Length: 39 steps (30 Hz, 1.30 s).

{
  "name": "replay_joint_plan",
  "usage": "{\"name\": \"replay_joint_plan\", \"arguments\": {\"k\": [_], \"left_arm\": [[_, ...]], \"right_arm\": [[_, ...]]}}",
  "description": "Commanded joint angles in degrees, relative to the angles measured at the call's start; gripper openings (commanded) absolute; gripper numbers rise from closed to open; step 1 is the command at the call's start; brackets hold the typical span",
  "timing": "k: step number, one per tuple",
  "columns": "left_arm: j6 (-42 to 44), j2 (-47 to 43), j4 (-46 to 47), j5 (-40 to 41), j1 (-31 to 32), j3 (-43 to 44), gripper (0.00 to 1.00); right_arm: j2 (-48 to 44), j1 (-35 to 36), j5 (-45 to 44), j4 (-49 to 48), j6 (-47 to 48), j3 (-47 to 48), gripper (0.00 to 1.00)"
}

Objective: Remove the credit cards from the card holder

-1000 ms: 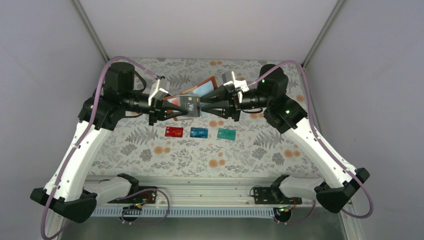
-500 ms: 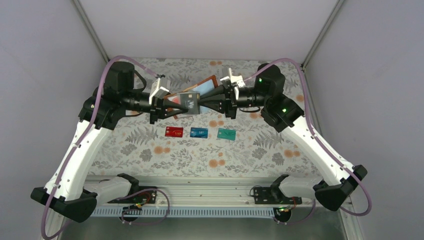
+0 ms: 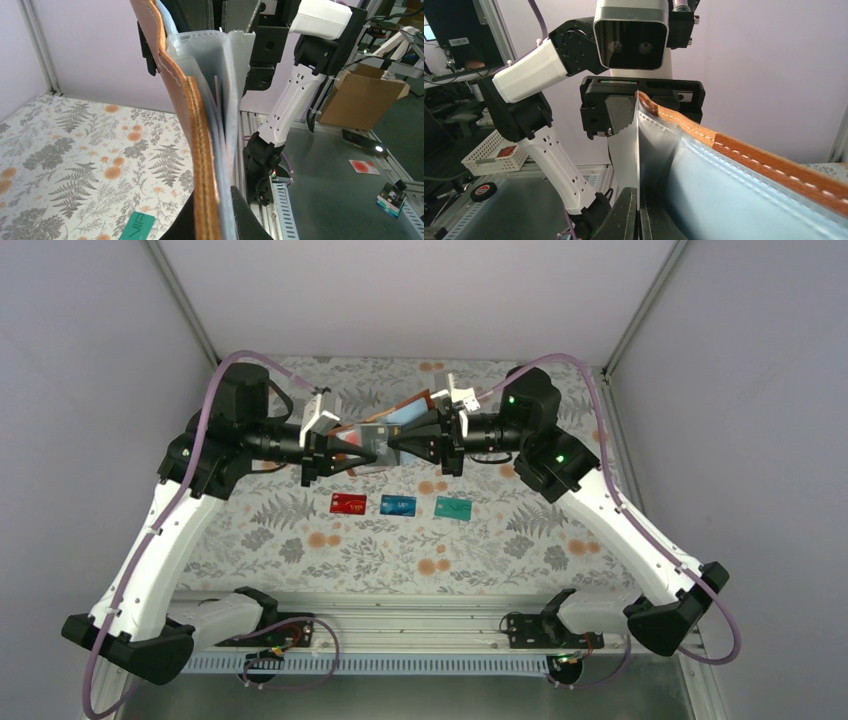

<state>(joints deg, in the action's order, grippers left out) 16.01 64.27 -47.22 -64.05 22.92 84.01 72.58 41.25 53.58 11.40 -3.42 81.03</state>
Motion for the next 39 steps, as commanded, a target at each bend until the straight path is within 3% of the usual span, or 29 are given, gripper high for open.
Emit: {"name": "replay_joint_plan", "arguments": {"k": [1, 6, 13, 17, 19, 23, 30, 39], "left_arm": [[-3.06, -0.57, 3.06, -5.2, 0.14, -0.86, 0.02], [-3.55, -0.44, 2.79, -4.25, -0.4, -1.19, 0.03], [-3.39, -0.9, 2.58, -3.99, -0.64, -2.79, 0.06], [-3.65, -1.19, 3.09, -4.49, -0.68, -4.11, 0.21], [-4.37, -1.05, 3.71, -4.42, -0.7, -4.61, 0.18], [-4.97, -0.79, 4.43, -4.54, -0.72, -4.51, 0.03], [-4.28, -0.99, 3.56, -4.44, -1.32, -4.07, 0.02], [6.83, -0.93, -3.95, 0.43, -1.3, -2.47, 0.02]], "right_arm": [[-0.68, -0.88, -6.93, 4.34, 2.33, 1.25, 0.04], [-2.39, -6.2, -7.29, 8.62, 3.1, 0.41, 0.04], [-4.45, -7.74, -5.06, 7.72, 2.64, -0.61, 0.04], [-4.22, -7.77, -0.78, 6.82, 1.85, -0.16, 0.04], [-4.03, -7.69, 1.34, 5.85, 1.38, -0.08, 0.04], [-4.11, -7.68, 1.22, 6.0, 2.35, -0.45, 0.04], [-3.85, -8.0, -3.41, 14.25, 8.89, 1.83, 0.04], [-4.42, -9.09, -12.32, 25.76, 15.69, 7.32, 0.04]]}}
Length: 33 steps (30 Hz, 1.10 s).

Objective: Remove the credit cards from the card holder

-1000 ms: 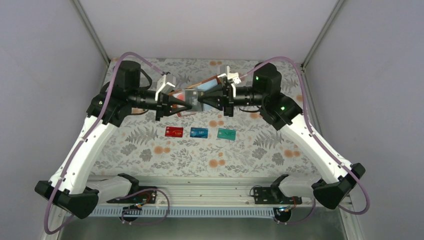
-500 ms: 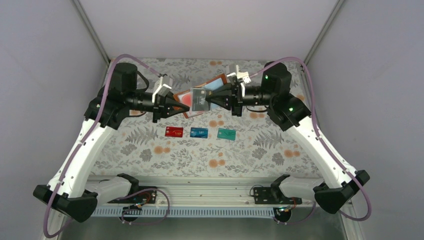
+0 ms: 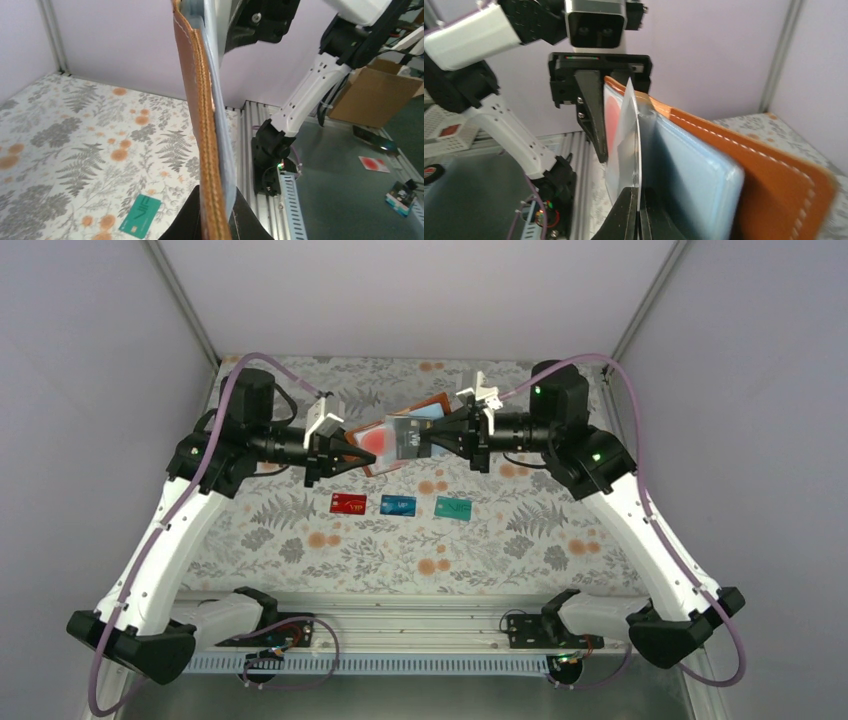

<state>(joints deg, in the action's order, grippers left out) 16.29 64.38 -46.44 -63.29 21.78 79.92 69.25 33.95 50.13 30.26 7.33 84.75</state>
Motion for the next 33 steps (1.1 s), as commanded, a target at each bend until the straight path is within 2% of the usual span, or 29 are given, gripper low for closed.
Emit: {"name": "replay_joint_plan", "arguments": {"k": [1, 7, 14, 20, 24, 27, 30, 33], "left_arm": [[7.99, -1.05, -5.76, 0.44, -0.19, 1.76, 0.02], [12.66, -0.52, -10.31, 4.01, -0.16, 3.66, 0.03], [13.37, 0.37, -13.18, 6.59, -4.98, -0.01, 0.02], [13.02, 5.8, -13.86, 3.49, -18.32, -3.63, 0.02], [7.19, 10.8, -6.76, -0.51, -33.4, -9.92, 0.02], [1.63, 15.26, 0.2, -3.13, -42.41, -16.51, 0.03], [-1.92, 20.04, 6.39, -2.9, -48.41, -22.84, 0.03], [-6.29, 25.12, 12.59, 0.04, -51.75, -27.24, 0.02]], "right_arm": [[-1.03, -1.69, -9.64, 8.13, 5.65, 4.0, 0.04], [-1.82, -1.72, -8.69, 10.59, 7.69, 4.28, 0.04], [-4.56, -2.21, -18.36, 11.68, 7.36, 4.16, 0.04], [-3.52, -2.86, -20.7, 12.7, 6.09, 2.95, 0.04], [-2.3, -2.85, -14.29, 12.6, 6.49, 0.49, 0.04], [-0.98, -2.71, -11.15, 12.11, 6.13, -1.05, 0.04], [0.83, -2.52, -9.61, 12.08, 5.42, -2.11, 0.04], [2.42, -1.87, -4.97, 11.36, 5.41, -3.16, 0.04]]}}
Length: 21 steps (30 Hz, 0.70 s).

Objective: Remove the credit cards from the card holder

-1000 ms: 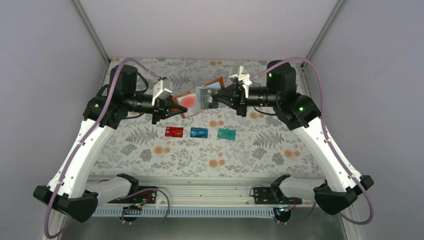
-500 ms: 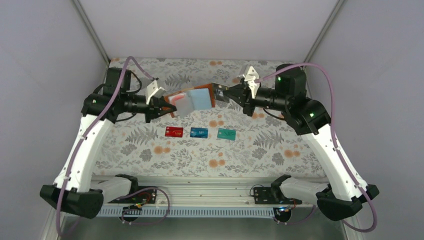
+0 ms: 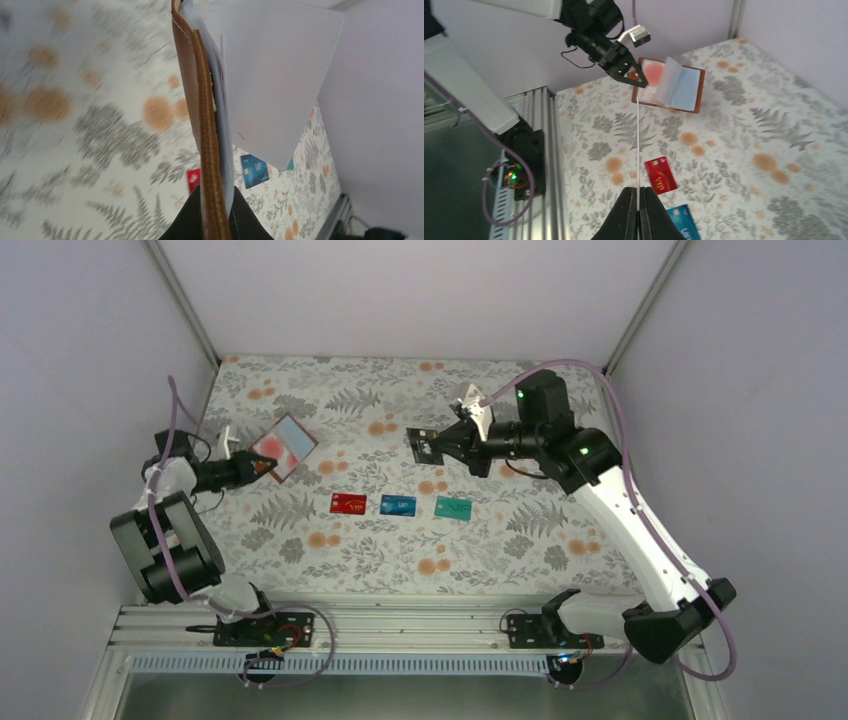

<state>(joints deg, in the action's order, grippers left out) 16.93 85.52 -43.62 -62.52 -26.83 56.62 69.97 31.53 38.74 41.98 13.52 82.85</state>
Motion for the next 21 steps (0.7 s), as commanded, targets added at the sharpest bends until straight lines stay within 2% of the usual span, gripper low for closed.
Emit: {"name": "replay_joint_plan", "arguments": {"k": [1, 5, 8, 13, 16, 19, 21], "left_arm": [[-8.92, 5.53, 11.86, 0.61, -4.06, -4.72, 0.02], [-14.69, 10.67, 17.18, 10.31, -5.2, -7.28, 0.02], [-16.18, 15.04, 17.77, 14.98, -5.25, -8.06, 0.02], [-17.78, 16.35, 17.04, 21.26, -6.22, -7.63, 0.05], [-19.31, 14.3, 17.31, 24.29, -6.98, -8.95, 0.23], [-20.88, 11.53, 16.97, 27.32, -8.25, -9.46, 0.5], [-21.87, 9.45, 16.38, 29.26, -9.25, -9.51, 0.63]], "right_arm": [[2.31, 1.06, 7.44, -0.1, -0.56, -1.08, 0.04], [4.71, 4.13, 6.49, 1.27, 1.56, -0.33, 0.04], [4.13, 7.68, 7.41, 0.0, 4.11, -1.38, 0.04], [3.9, 11.79, 8.97, -0.68, 7.59, -1.36, 0.04], [4.6, 12.81, 7.57, -0.6, 7.74, -0.71, 0.04], [4.94, 13.42, 7.4, -0.53, 7.96, 0.28, 0.04], [4.84, 13.6, 7.17, -0.51, 8.02, 1.06, 0.04]]}}
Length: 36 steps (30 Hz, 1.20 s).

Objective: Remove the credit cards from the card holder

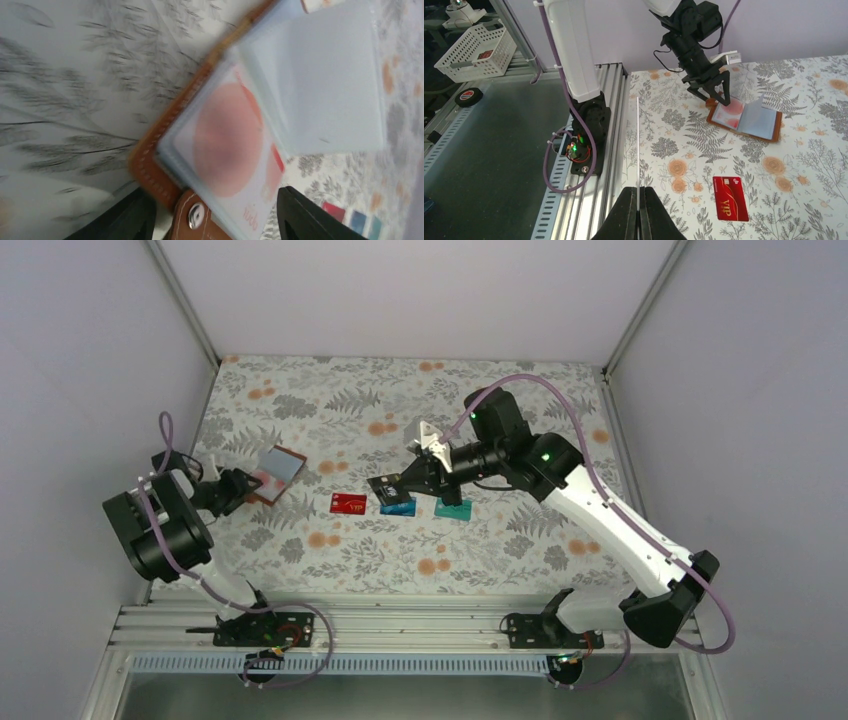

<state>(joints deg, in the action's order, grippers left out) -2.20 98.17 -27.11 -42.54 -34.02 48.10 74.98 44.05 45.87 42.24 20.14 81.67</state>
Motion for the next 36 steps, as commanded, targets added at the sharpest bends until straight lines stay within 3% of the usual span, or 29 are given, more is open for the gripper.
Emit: {"name": "replay_joint_plan", "arguments": {"k": [1, 4, 7, 10, 12, 15, 19, 21, 28, 36], "left_arm": [[-3.21, -4.3, -0.6, 10.04, -2.62, -0.92, 0.69], [-4.05, -8.52, -2.84, 11.82, -4.58, -0.16, 0.82], [-4.27, -12.42, -5.54, 10.14, -6.03, 1.67, 0.87], [-2.36, -14.69, -9.29, -1.21, -5.84, 6.77, 0.88], [0.9, -15.31, -11.51, -11.03, -3.74, 11.27, 0.86], [14.08, -13.42, -22.21, -16.13, 5.86, 22.63, 0.82], [24.79, -12.23, -32.43, -17.4, 17.2, 34.48, 0.8], [27.95, -12.44, -35.73, -17.7, 20.7, 38.81, 0.77], [41.53, -16.56, -43.71, -11.41, 33.19, 45.86, 0.79], [50.01, -23.06, -45.03, -2.1, 49.53, 47.13, 0.8]], "right_arm": [[-0.21, 1.12, -0.13, -0.8, 1.47, 2.47, 0.04], [0.01, 1.34, -0.49, -0.47, 1.52, 2.85, 0.04], [1.06, 2.1, -1.53, -0.1, 1.41, 3.37, 0.04], [1.65, 3.32, -4.46, -1.2, 1.06, 3.56, 0.04], [0.99, 4.45, -11.3, -4.62, -0.34, 2.62, 0.04], [-3.12, 6.7, -27.66, -15.54, 0.71, -2.68, 0.04], [-13.78, 10.54, -41.01, -36.68, 15.4, -18.67, 0.04], [-16.22, 11.71, -44.63, -41.85, 23.71, -22.33, 0.04], [-19.78, 16.38, -49.19, -42.1, 49.82, -28.72, 0.04], [-18.43, 16.86, -48.13, -37.57, 52.32, -25.64, 0.04]]}}
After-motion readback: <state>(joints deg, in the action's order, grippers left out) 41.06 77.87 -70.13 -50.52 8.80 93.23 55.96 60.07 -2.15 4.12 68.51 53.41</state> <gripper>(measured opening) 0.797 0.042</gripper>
